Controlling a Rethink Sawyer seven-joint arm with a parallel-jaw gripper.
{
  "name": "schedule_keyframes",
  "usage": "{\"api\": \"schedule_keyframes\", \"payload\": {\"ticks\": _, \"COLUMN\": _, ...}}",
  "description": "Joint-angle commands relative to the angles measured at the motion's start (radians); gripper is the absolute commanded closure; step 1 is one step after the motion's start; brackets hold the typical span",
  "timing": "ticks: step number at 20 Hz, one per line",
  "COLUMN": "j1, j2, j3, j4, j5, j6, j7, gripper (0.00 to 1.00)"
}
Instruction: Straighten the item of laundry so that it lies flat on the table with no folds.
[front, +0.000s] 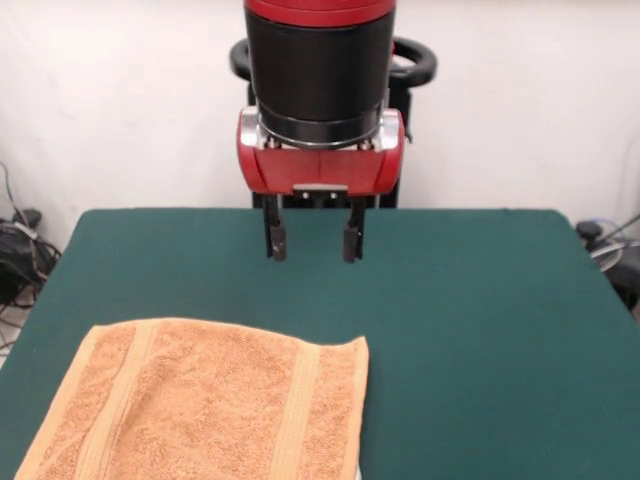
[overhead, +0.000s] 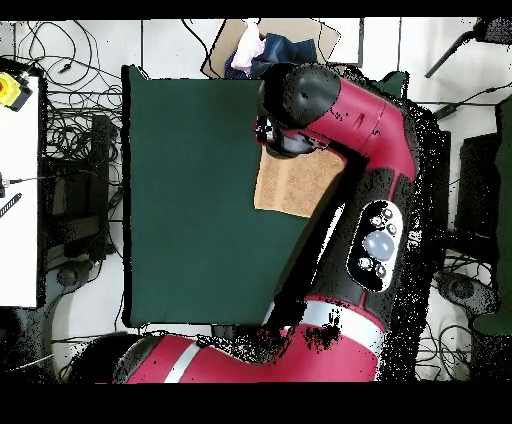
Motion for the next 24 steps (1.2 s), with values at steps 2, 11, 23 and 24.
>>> {"api": "schedule_keyframes", "payload": {"ticks": 2, "j1": -0.022, "j2": 0.144, "j3": 0.023, "j4": -0.247, "j5": -0.045, "j6": 0.170, "j7": 0.256, "gripper": 0.00}}
{"api": "schedule_keyframes", "payload": {"ticks": 11, "j1": -0.012, "j2": 0.063, "j3": 0.065, "j4": 0.008, "j5": -0.040, "j6": -0.150, "j7": 0.189, "gripper": 0.00}}
{"api": "schedule_keyframes", "payload": {"ticks": 23, "j1": -0.019, "j2": 0.004, "j3": 0.093, "j4": 0.146, "j5": -0.018, "j6": -0.277, "j7": 0.160, "gripper": 0.00}}
{"api": "schedule_keyframes", "payload": {"ticks": 24, "j1": -0.018, "j2": 0.000, "j3": 0.092, "j4": 0.150, "j5": -0.018, "j6": -0.275, "j7": 0.161, "gripper": 0.00}}
